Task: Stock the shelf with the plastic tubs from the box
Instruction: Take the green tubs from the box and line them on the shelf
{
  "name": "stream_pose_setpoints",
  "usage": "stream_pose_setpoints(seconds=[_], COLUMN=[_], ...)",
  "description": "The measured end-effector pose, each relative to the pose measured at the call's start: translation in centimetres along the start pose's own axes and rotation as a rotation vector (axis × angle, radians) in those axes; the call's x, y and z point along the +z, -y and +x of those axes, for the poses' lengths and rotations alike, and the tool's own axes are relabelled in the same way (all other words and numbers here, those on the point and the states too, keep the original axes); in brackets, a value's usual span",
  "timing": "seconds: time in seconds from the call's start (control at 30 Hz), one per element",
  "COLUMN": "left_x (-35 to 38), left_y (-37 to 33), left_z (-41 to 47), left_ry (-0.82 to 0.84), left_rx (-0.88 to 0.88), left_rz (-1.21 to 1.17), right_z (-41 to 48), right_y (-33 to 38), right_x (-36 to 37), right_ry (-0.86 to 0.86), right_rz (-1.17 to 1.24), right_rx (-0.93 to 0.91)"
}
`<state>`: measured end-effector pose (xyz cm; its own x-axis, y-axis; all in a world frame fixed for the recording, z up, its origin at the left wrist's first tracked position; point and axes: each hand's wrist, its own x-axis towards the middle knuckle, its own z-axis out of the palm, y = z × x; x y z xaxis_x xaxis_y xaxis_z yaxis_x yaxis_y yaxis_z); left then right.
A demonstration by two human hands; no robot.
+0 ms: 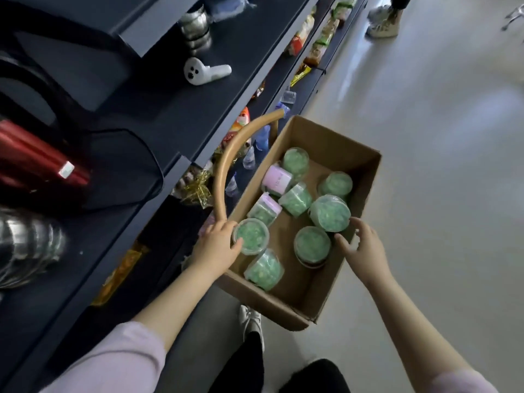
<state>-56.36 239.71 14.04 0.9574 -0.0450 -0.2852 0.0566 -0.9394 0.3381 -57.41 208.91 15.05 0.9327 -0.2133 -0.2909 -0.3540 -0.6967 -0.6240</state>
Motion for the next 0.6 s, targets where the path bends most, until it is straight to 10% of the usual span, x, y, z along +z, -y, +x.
stream_pose_setpoints(seconds=[0.6], left_x=[12.4], left_y=[4.1], left_z=[12.3], left_ry=[0.386], left_rx=[-0.192], left_rz=[-0.383], right_z=[14.4], right_y=[-4.2], right_x=[7.7], right_ry=[-0.023], right_rz=[-0.199], right_rx=[0.055])
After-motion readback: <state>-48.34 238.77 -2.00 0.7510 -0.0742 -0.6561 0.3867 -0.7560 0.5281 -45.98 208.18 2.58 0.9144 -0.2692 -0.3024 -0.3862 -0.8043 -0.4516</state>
